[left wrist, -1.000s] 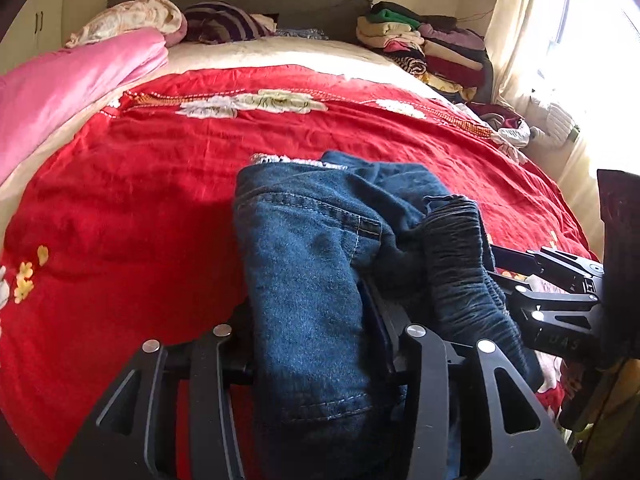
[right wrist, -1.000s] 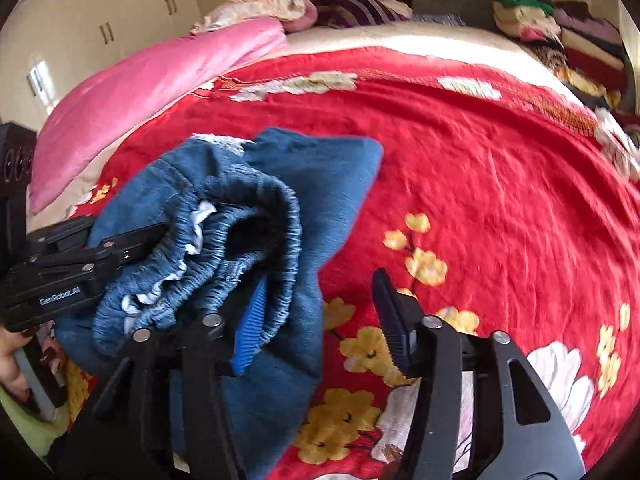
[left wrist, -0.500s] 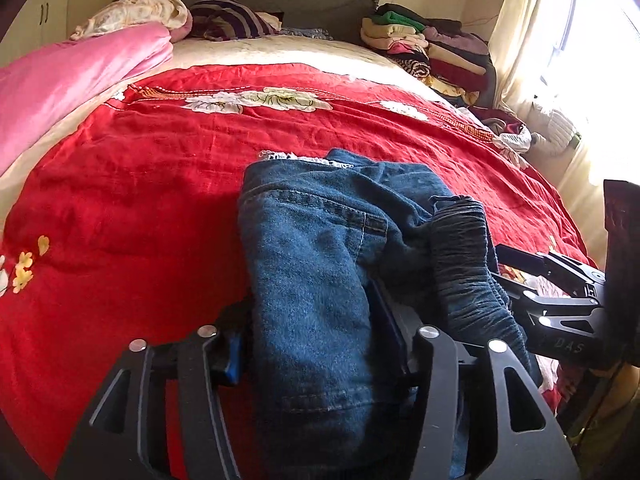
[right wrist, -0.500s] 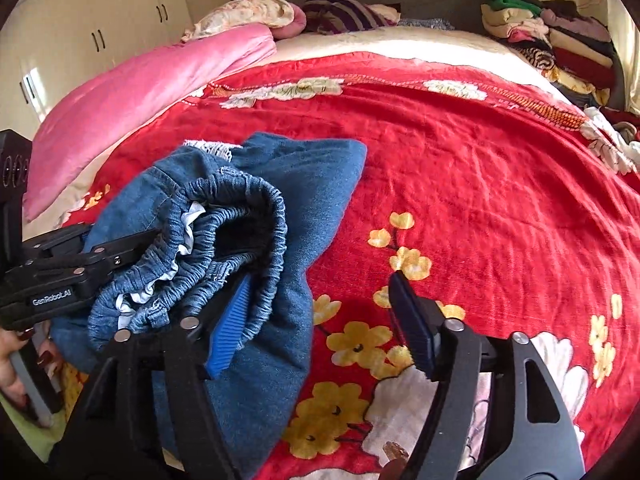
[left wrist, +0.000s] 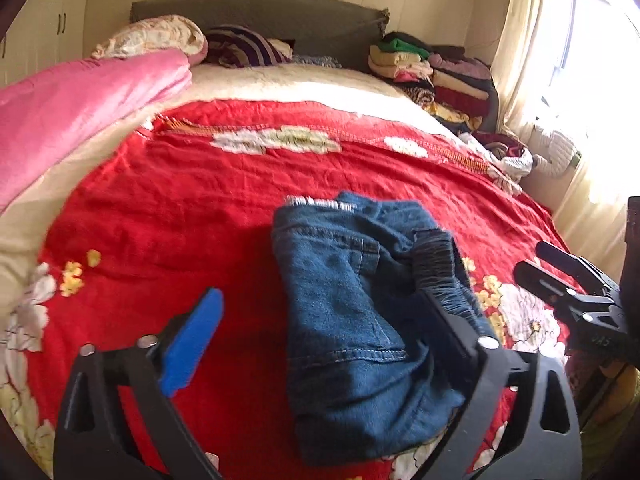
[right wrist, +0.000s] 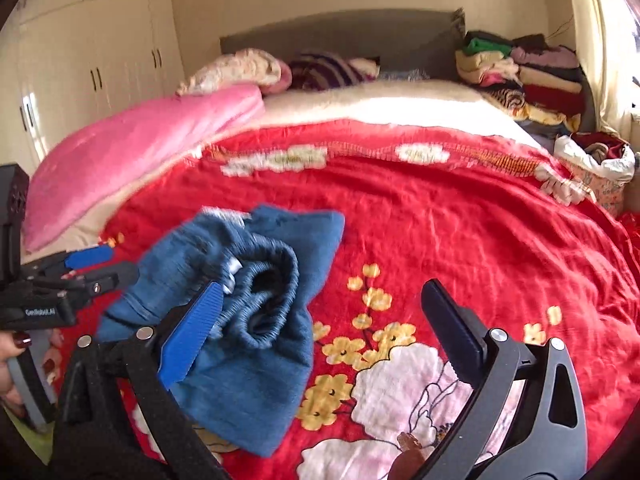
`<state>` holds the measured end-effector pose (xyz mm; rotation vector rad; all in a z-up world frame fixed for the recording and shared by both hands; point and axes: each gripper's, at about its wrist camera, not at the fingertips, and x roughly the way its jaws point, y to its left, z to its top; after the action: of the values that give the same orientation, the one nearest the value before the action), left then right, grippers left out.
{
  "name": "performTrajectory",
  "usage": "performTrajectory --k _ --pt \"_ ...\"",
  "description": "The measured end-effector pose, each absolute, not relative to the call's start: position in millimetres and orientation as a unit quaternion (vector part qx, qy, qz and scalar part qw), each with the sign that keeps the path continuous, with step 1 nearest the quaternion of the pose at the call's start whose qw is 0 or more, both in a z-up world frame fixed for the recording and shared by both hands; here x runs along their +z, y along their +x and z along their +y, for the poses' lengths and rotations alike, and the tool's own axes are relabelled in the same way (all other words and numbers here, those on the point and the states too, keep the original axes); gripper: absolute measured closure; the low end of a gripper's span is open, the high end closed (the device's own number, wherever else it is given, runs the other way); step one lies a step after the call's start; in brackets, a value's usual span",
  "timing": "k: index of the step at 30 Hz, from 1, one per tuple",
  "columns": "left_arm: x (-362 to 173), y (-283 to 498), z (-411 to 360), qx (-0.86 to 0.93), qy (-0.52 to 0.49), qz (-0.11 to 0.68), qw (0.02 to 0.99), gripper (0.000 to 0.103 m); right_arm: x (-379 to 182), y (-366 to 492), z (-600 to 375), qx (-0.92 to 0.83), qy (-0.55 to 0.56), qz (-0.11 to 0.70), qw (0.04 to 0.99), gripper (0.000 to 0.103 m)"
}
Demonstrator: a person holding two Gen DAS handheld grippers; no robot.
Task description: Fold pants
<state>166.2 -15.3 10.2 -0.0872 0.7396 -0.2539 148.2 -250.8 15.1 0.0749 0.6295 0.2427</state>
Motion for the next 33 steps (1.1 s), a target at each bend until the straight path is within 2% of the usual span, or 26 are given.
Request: performTrajectory --k 8,15,25,33 --pt "39.8 134.2 -3.4 -0.107 -0.036 0.335 0.936 0.004 51.6 109.7 -252.4 0.117 0.037 0.260 0.958 0.009" --pt "46.7 98.7 3.8 -0.102 -0.033 0.328 0.939 0.004 64.4 76.3 -255.7 0.117 0.038 0.250 0.960 0.009" --pt "42.7 49.9 9.6 -0.108 -0.040 0.328 0.938 0.004 55.7 34.3 -256.0 0.119 0.033 0.275 0.953 0.009" --pt "16.1 28.0 5.6 -0.111 -0.035 0.357 0.927 0.004 29.4 12.0 -249.6 0.126 0.027 0.319 0.939 0.009"
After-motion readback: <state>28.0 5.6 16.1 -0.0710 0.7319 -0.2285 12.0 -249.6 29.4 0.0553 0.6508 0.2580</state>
